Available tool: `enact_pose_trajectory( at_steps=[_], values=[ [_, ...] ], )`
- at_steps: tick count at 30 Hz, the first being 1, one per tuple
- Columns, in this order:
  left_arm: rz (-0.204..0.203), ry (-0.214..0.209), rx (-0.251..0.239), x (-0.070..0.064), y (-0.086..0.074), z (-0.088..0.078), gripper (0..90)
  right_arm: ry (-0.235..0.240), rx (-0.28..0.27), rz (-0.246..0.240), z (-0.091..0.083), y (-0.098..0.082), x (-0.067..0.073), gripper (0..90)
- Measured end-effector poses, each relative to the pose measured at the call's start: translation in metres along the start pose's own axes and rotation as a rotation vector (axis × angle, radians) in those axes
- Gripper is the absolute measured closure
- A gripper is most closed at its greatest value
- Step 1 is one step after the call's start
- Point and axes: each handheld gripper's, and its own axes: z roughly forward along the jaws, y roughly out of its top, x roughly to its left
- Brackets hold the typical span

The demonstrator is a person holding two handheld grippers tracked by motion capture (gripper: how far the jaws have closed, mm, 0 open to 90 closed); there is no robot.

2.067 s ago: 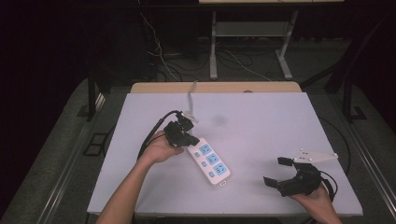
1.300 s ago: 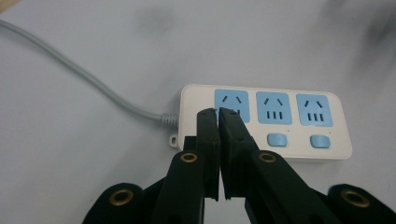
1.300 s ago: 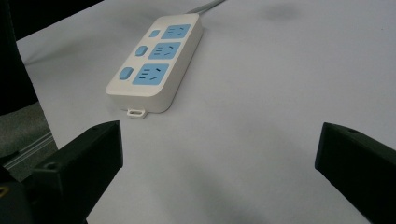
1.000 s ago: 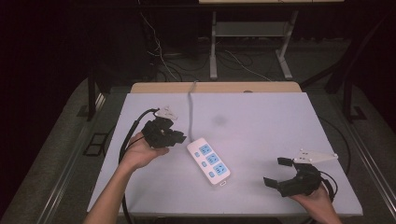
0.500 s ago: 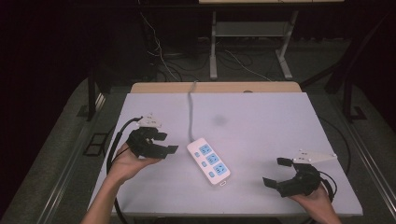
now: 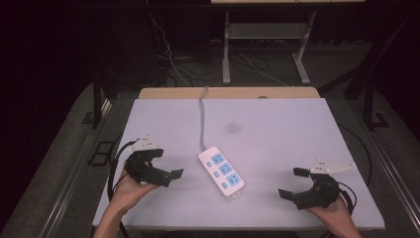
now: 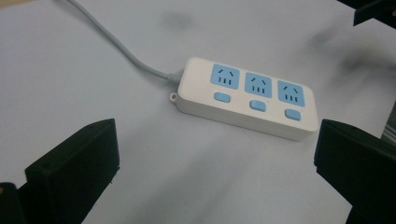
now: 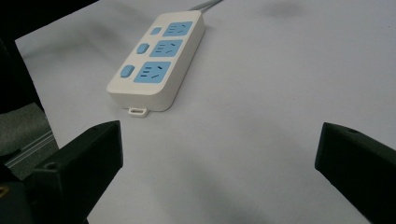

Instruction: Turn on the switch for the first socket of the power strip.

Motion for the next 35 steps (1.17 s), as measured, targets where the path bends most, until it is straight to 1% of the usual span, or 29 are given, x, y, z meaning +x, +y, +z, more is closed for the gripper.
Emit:
enact_pose_trajectory(
  at_steps=[3, 5, 8, 11, 13, 18, 25, 31, 35],
  values=[
    [-0.014, -0.009, -0.02, -0.002, -0.008, 0.001, 0.0, 0.002, 0.002, 0.0, 0.0, 0.0, 0.0, 0.5],
    [-0.022, -0.012, -0.025, -0.002, -0.012, 0.003, 0.0, 0.004, 0.005, -0.003, 0.001, 0.0, 0.001, 0.5],
    [-0.036, -0.009, -0.036, -0.002, -0.021, 0.006, 0.0, 0.006, 0.006, -0.005, 0.001, 0.0, 0.001, 0.5],
    [-0.041, -0.01, -0.051, -0.003, -0.028, 0.008, 0.0, 0.006, 0.007, -0.004, 0.0, 0.0, 0.001, 0.5],
    [-0.038, -0.002, -0.059, -0.004, -0.032, 0.009, 0.0, 0.006, 0.006, -0.004, 0.0, 0.0, 0.001, 0.5],
    [-0.046, 0.012, -0.056, -0.002, -0.045, 0.014, 0.0, 0.006, 0.005, -0.005, 0.001, 0.0, 0.001, 0.5],
    [-0.076, 0.009, -0.07, 0.0, -0.062, 0.019, 0.0, 0.005, 0.007, -0.002, 0.0, 0.0, 0.001, 0.5],
    [-0.089, 0.001, -0.071, 0.001, -0.069, 0.022, 0.0, 0.005, 0.005, -0.001, 0.0, 0.0, 0.001, 0.5],
    [-0.087, -0.003, -0.063, 0.0, -0.071, 0.024, 0.0, 0.005, 0.002, 0.001, -0.001, 0.0, 0.001, 0.5]
  ],
)
